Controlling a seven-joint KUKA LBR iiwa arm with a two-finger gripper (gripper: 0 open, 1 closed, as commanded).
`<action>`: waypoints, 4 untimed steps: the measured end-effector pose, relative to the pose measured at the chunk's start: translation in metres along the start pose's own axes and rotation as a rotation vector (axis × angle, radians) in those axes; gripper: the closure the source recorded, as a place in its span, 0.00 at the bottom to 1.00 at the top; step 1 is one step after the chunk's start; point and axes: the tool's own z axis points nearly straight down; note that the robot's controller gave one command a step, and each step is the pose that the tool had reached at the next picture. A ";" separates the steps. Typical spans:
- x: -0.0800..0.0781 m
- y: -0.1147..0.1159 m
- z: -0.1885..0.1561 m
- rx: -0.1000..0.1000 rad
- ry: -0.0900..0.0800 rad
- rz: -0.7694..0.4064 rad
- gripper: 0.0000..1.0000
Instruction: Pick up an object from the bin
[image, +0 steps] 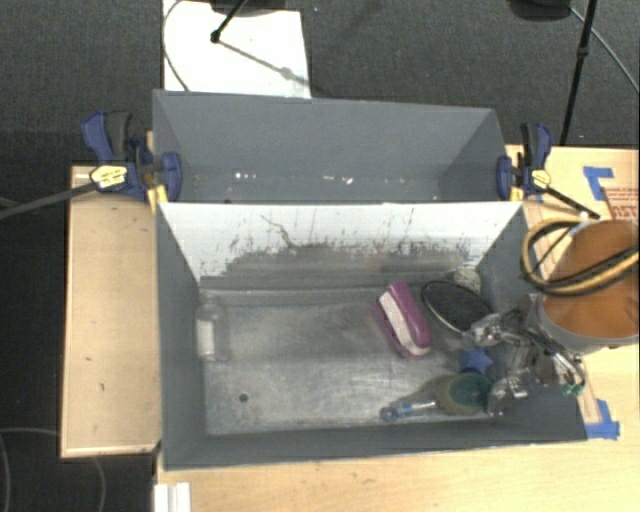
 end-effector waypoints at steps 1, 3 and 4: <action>-0.005 0.002 0.008 0.000 -0.009 0.120 0.00; -0.010 0.002 -0.004 -0.005 0.018 0.114 1.00; -0.011 0.002 -0.016 -0.005 0.021 0.111 1.00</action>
Offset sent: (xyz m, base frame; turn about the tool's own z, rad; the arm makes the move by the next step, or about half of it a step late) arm -0.0011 0.0052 -0.0295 0.1362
